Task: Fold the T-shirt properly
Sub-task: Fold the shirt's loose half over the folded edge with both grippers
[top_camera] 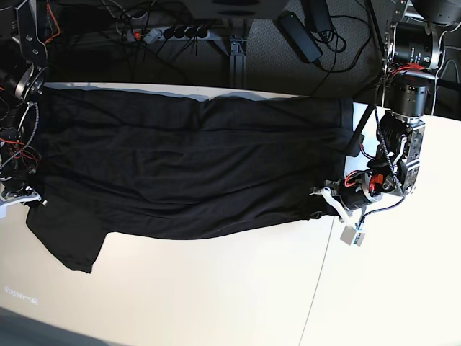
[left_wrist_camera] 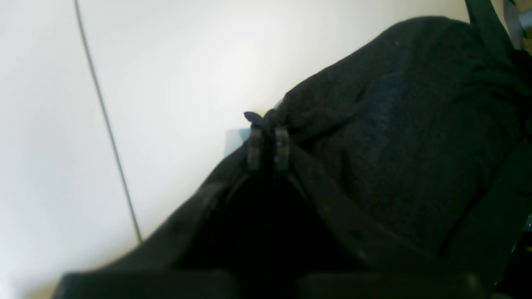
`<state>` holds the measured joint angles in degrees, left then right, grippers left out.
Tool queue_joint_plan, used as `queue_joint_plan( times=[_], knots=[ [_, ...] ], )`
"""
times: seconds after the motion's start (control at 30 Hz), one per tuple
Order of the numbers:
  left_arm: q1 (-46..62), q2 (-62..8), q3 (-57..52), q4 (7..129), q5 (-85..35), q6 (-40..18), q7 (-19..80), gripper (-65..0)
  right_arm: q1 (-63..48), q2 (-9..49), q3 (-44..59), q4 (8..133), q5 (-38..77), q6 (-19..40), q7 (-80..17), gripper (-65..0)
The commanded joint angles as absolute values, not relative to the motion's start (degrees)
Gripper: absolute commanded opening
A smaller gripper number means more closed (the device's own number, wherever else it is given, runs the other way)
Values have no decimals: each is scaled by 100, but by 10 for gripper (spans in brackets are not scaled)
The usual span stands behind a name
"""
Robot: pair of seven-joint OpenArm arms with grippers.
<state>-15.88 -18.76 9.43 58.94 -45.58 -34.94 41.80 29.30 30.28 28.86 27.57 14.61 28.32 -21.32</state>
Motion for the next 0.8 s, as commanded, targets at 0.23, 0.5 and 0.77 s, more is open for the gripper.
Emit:
queue_joint_plan(
  times=[0.23, 0.5, 0.77],
  knots=[
    [-1988, -2305, 941, 5996, -5188, -4000, 4180, -650, 2851, 3236, 2873, 3889, 1876, 3192, -2534, -650],
    [-1914, -2902, 941, 6890, -6584, -4000, 5527, -650, 1973, 3640, 2875, 5157, 3304, 3308, -3280, -650],
    [-1166, -3444, 941, 8250, -7011, -4000, 5894, -650, 797, 3916, 2930, 6329, 3824, 3306, -3496, -650]
  ],
)
